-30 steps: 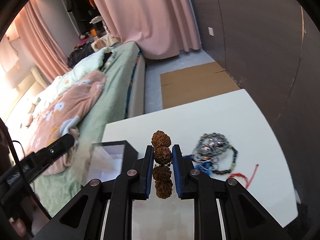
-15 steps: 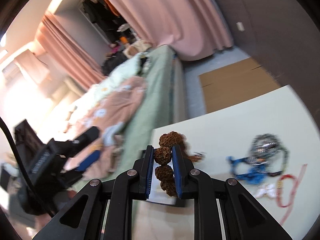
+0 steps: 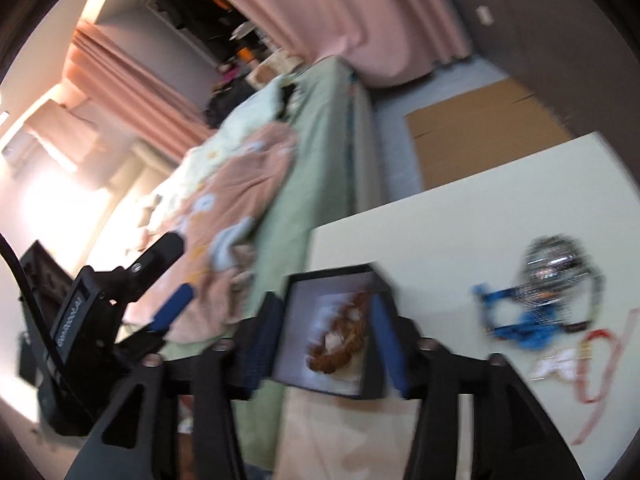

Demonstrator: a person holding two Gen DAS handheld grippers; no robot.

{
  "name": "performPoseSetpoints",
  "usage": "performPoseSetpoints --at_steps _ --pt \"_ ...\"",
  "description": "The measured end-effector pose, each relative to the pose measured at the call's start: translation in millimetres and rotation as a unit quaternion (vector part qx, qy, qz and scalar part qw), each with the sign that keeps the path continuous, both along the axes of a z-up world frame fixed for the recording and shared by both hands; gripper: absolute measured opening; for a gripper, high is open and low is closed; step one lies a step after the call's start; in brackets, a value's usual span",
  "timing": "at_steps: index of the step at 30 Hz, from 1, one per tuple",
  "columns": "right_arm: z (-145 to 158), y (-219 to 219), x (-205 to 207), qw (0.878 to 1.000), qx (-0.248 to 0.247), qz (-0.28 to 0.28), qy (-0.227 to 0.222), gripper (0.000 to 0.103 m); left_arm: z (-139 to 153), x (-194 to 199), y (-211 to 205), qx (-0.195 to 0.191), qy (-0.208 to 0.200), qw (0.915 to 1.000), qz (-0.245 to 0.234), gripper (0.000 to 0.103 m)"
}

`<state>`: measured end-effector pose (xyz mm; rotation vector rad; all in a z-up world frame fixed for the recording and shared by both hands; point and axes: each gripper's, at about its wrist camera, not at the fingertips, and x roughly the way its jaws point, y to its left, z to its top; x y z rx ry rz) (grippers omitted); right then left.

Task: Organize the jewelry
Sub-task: 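Drop the pouch into the black box with the left tool while the right tool drops the bead bracelet in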

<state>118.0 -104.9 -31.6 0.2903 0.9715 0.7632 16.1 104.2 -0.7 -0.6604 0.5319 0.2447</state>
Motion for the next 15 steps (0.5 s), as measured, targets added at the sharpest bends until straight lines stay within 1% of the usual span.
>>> performPoseSetpoints --at_steps 2,7,9,11,13,15 --pt "6.7 -16.4 1.6 1.0 -0.006 -0.02 -0.01 0.064 -0.4 2.7 -6.7 0.002 0.001 0.9999 -0.011 0.085" --pt "17.1 -57.1 10.3 0.998 -0.029 -0.057 -0.008 0.067 -2.7 11.2 -25.7 0.002 0.007 0.9989 -0.047 0.085" --pt "16.9 -68.1 14.4 0.997 -0.039 -0.065 -0.003 0.073 -4.4 14.9 -33.8 0.001 0.011 0.9982 -0.058 0.085" --pt "16.4 -83.2 16.3 0.996 -0.044 -0.074 0.001 0.076 -5.9 18.6 -42.0 0.002 0.016 0.9975 -0.07 0.085" --pt "15.7 -92.9 16.9 0.996 -0.045 -0.079 0.003 0.08 -7.4 22.4 -50.3 0.004 0.018 0.9965 -0.081 0.085" --pt "13.7 -105.0 17.7 0.995 -0.044 -0.086 0.01 0.086 -8.3 26.2 -61.1 0.011 0.02 0.9952 -0.095 0.085"
